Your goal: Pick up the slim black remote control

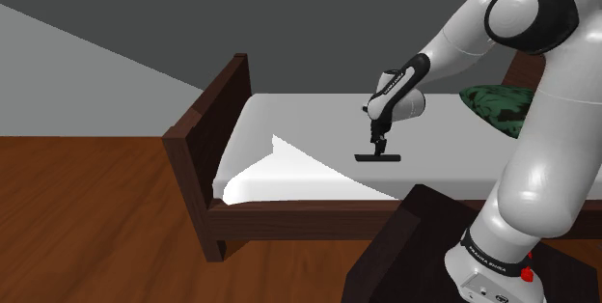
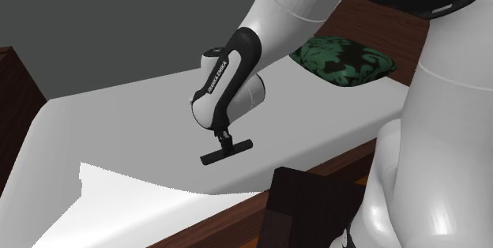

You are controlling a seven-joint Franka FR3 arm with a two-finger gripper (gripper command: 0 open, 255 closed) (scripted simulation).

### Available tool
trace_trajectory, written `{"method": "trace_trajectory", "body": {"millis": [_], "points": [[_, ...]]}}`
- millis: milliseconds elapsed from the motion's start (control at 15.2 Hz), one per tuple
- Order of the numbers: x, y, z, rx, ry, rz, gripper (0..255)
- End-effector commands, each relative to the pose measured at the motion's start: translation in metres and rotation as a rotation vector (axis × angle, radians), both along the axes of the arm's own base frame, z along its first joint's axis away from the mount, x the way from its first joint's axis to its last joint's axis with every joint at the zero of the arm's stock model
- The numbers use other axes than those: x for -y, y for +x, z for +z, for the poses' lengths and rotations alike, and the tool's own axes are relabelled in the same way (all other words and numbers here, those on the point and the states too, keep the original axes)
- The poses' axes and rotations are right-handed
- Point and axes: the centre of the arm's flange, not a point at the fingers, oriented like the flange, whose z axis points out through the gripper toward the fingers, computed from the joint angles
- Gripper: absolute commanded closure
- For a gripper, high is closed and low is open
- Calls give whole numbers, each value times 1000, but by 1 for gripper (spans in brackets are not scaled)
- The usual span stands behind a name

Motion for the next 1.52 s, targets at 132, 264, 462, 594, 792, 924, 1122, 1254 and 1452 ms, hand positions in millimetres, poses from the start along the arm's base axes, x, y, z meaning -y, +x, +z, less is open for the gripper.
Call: {"method": "trace_trajectory", "body": {"millis": [132,264,462,594,792,924,1122,1254,1452], "points": [[3,1,-21,3,-2,7,0],[3,1,-32,3,-2,7,0],[3,1,-40,3,-2,7,0],[2,1,-40,3,-2,7,255],[3,1,-40,3,-2,7,255],[2,1,-40,3,-2,7,255],[3,1,-40,3,-2,7,255],[3,1,-30,3,-2,7,255],[3,1,-14,3,-2,7,255]]}}
